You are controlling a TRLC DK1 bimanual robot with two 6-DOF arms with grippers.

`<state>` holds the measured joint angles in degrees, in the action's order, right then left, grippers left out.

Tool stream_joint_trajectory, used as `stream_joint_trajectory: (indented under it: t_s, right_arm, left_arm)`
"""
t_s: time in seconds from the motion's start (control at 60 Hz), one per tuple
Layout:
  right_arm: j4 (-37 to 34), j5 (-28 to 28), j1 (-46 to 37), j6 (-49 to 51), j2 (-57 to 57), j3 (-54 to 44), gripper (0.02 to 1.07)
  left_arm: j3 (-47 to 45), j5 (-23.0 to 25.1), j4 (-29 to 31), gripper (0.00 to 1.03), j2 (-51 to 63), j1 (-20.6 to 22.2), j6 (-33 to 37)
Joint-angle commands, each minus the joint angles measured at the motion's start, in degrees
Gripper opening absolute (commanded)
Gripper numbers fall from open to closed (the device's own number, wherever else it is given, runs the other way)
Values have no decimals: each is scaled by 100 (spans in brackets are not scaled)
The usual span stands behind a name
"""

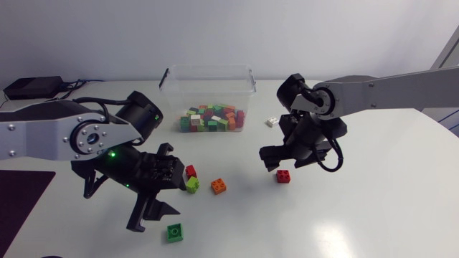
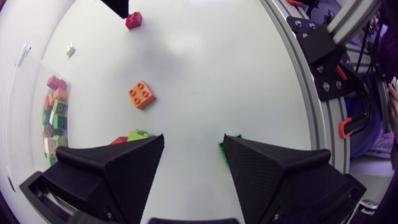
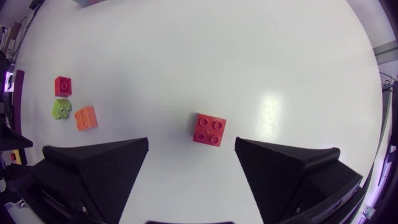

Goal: Place the duplo bricks in the container

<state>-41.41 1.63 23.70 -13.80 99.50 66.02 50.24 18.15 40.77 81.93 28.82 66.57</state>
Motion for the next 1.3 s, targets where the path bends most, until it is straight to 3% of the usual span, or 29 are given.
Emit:
stream_joint_trajectory:
  t_s: [0.0, 0.133, 0.417, 0.8, 0.833, 0.933, 1.15, 1.283]
  right_arm:
    - [-87, -40, 55, -184, 8, 78, 103]
    - [-69, -40, 55, -184, 25, 78, 103]
    - [-175, -40, 20, -184, -80, 174, 103]
    - [-219, -40, 55, -193, -98, 192, 103]
    - [-219, -40, 55, -193, -89, 192, 103]
    - [-219, -40, 55, -184, -98, 183, 103]
    - [-227, -40, 73, -158, -115, 236, 103]
    - [-263, -40, 117, -184, -45, 324, 103]
  left_arm:
    - [-32, -84, 291, 78, 192, 45, -671]
    - [-181, -523, 370, 78, 499, 265, -1366]
    - [-366, -936, 370, 79, 816, 739, -2605]
    - [-673, -1218, -210, 78, 1211, 985, -3062]
    - [-708, -1270, -298, 72, 1229, 994, -3062]
    - [-735, -1305, -421, 42, 1220, 1029, -3097]
    - [-823, -1455, -395, 25, 1334, 1144, -3079]
    - [-717, -1472, -272, 25, 974, 1196, -3115]
